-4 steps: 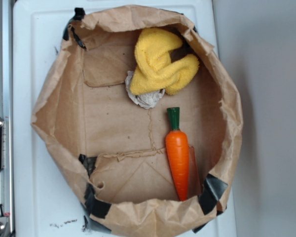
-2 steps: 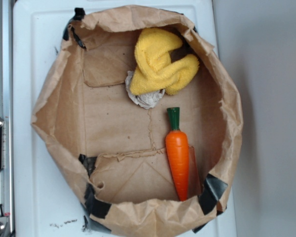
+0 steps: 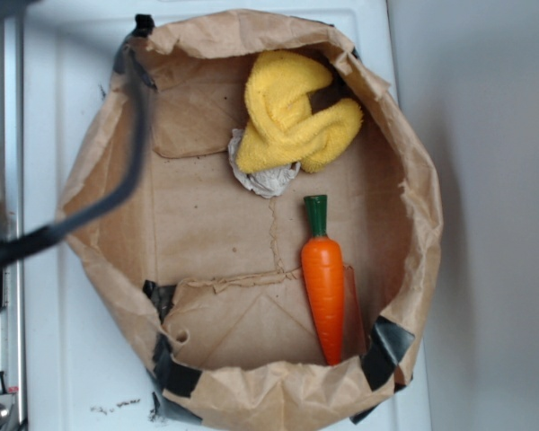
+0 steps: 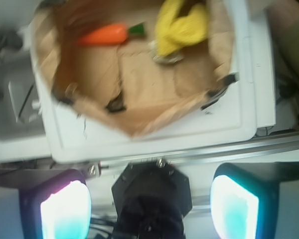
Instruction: Grab the carrot.
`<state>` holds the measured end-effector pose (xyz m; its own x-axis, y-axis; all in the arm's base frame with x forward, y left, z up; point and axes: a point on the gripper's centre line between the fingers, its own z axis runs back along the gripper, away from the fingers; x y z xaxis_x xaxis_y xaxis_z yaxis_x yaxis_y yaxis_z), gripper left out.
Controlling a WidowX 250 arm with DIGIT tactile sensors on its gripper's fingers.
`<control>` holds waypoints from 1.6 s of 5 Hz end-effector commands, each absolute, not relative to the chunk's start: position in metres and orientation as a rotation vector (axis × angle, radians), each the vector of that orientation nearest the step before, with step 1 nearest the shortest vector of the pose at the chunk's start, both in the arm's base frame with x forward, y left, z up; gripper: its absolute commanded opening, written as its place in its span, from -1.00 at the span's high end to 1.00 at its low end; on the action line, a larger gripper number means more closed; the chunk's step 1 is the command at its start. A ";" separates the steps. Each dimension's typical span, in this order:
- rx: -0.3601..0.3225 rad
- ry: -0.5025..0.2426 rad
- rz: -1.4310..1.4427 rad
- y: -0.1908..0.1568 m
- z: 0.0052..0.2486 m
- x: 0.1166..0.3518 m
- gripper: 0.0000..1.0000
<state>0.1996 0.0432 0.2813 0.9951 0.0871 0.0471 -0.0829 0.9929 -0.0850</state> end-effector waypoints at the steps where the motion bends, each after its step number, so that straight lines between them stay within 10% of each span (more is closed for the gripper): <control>1: -0.092 -0.121 -0.078 0.056 0.276 0.222 -1.00; 5: -0.136 -0.148 -0.171 0.064 0.260 0.251 -1.00; 8: 0.046 -0.244 -0.660 0.054 0.188 0.280 -1.00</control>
<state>0.2772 0.0599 0.1674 0.7822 -0.5997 0.1690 0.5975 0.7989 0.0690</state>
